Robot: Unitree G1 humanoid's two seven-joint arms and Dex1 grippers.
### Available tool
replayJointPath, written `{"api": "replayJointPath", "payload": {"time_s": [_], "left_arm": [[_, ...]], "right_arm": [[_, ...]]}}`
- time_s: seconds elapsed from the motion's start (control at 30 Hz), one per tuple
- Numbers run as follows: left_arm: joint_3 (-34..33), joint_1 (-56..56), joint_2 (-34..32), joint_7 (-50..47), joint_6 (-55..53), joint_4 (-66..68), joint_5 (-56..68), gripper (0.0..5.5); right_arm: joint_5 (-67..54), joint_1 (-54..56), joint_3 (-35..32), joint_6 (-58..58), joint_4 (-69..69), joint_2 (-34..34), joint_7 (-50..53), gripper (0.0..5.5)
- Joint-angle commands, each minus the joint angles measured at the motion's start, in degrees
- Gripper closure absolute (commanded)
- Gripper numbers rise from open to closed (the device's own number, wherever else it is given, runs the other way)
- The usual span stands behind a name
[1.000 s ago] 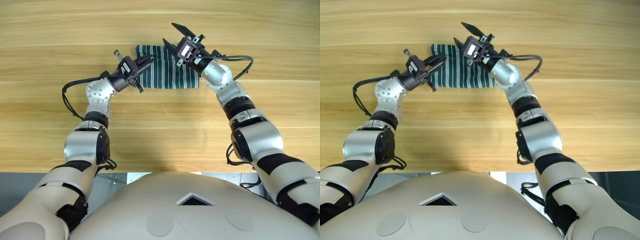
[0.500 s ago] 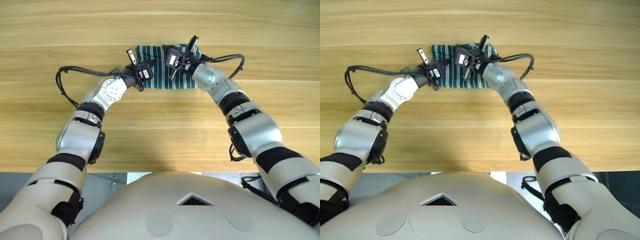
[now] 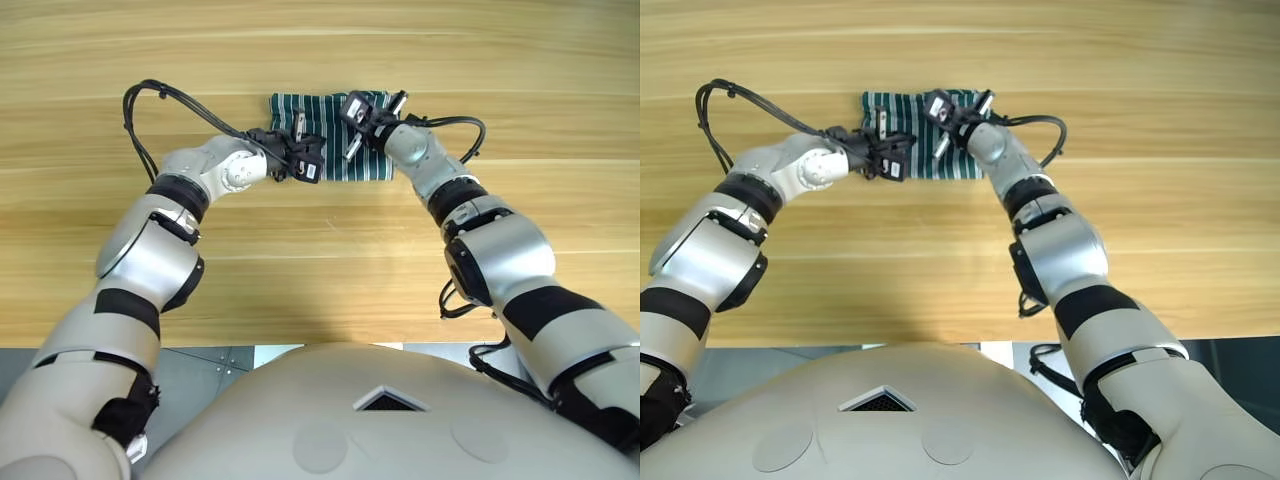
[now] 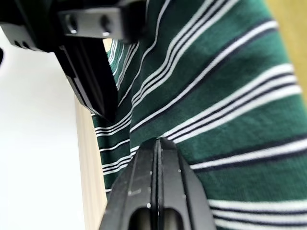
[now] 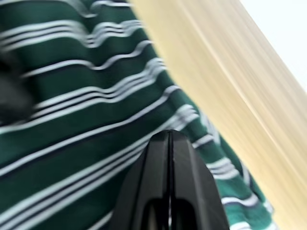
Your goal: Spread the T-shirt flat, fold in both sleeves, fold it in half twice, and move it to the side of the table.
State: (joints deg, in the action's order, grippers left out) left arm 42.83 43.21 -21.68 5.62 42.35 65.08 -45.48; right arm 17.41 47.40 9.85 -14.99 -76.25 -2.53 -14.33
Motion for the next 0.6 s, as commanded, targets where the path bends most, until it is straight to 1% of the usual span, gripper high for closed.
{"api": "replayJointPath", "payload": {"time_s": [0.03, 0.17, 0.27, 0.3, 0.4, 0.5, 0.6], "left_arm": [[9.7, -11.0, -2.7, 4.8, -2.6, 5.2, -9.2, 5.5], [11.6, -11.4, -2.1, 4.0, -3.6, 5.8, -8.9, 5.5], [11.4, -11.4, -2.1, 2.4, -3.0, 5.2, -7.8, 5.5], [10.7, -11.1, -2.3, 1.5, -2.5, 4.5, -7.2, 5.5], [6.8, -9.5, -4.3, 0.0, 0.3, 0.9, -3.0, 5.5], [2.1, -8.3, -8.3, -0.9, 3.1, -6.2, 1.4, 5.5], [-3.7, -7.8, -12.0, -1.7, 2.3, -13.1, 5.3, 5.5]], "right_arm": [[-11.9, 3.4, -12.3, 6.2, -0.7, -0.7, -2.2, 5.47], [-21.3, 3.9, -22.7, 11.3, -0.9, -3.0, -2.1, 5.47], [-24.1, 3.6, -26.0, 12.5, -0.8, -3.8, -3.5, 5.47], [-24.3, 3.5, -26.1, 12.0, -0.5, -3.5, -5.0, 5.47], [-21.9, 3.3, -23.3, 8.6, 0.5, -1.8, -9.3, 5.47], [-17.0, 2.7, -17.9, 3.1, 1.6, -0.2, -10.5, 5.47], [-13.8, 2.7, -14.3, -2.1, 2.6, 0.8, -10.3, 5.47]]}}
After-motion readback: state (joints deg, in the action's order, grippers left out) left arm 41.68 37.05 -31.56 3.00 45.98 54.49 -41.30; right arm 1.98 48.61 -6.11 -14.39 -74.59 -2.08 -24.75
